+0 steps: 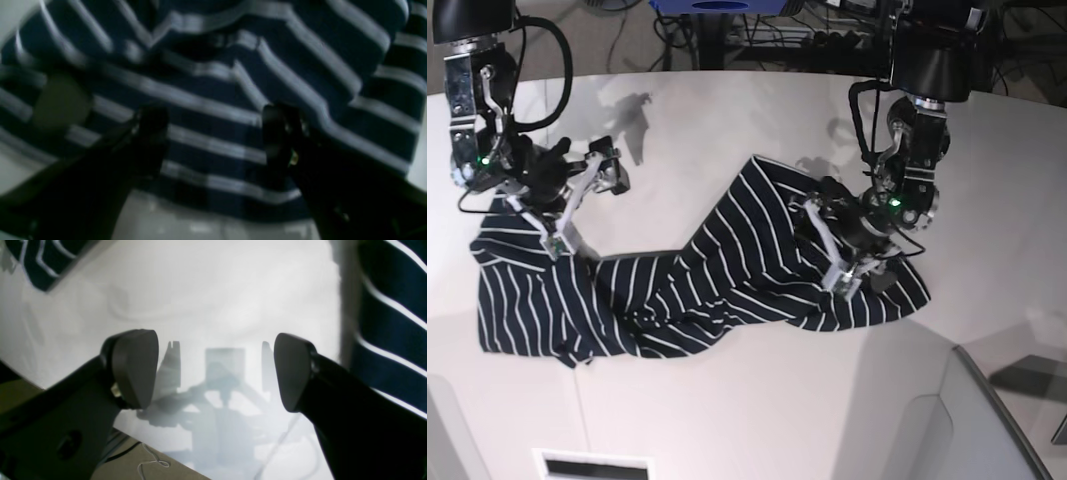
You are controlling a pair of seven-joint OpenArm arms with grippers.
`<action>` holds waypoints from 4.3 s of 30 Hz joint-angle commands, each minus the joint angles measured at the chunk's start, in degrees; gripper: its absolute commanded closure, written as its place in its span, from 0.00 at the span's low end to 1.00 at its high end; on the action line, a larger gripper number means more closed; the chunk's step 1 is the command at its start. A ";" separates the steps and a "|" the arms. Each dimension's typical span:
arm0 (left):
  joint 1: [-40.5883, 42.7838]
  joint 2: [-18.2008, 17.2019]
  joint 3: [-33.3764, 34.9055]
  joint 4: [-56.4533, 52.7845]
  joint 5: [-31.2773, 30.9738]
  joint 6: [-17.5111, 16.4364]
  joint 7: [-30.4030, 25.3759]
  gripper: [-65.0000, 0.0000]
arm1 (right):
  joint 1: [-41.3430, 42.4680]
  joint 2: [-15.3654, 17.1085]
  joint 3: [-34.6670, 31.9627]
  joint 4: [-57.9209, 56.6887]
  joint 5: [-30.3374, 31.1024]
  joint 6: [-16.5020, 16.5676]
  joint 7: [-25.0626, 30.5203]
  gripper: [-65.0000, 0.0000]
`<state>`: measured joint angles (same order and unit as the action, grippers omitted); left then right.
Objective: Layout the t-shirt on the table in an organized manner, then fold the t-shirt properly
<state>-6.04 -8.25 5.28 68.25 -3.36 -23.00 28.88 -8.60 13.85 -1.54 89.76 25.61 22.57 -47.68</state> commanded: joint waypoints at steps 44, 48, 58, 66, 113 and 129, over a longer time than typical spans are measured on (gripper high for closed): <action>17.60 0.47 3.38 34.30 -0.73 -0.60 10.11 1.00 | 3.02 2.02 6.95 -5.23 0.72 0.25 4.56 0.21; 23.49 -2.43 9.01 35.97 -0.56 -0.60 10.11 1.00 | 5.22 2.29 14.60 -5.67 0.46 0.25 4.56 0.21; 26.40 -3.05 18.77 23.93 -0.47 0.19 7.64 1.00 | 16.64 4.48 16.62 -22.72 0.46 0.25 10.01 0.21; 28.86 -4.72 18.06 31.05 -1.08 4.94 7.56 1.00 | 17.26 5.71 16.53 -27.82 0.46 0.25 12.82 0.21; 12.15 8.38 28.44 -2.18 28.54 15.05 7.47 1.00 | 13.74 6.77 17.15 -28.00 0.55 6.93 12.82 0.21; 23.85 -8.94 26.33 14.43 19.14 15.05 8.00 1.00 | 13.74 6.68 16.79 -28.17 0.46 7.02 12.82 0.21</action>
<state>15.84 -15.73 31.64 84.42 16.27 -5.58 27.33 4.05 19.38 15.03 60.73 25.34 29.21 -35.88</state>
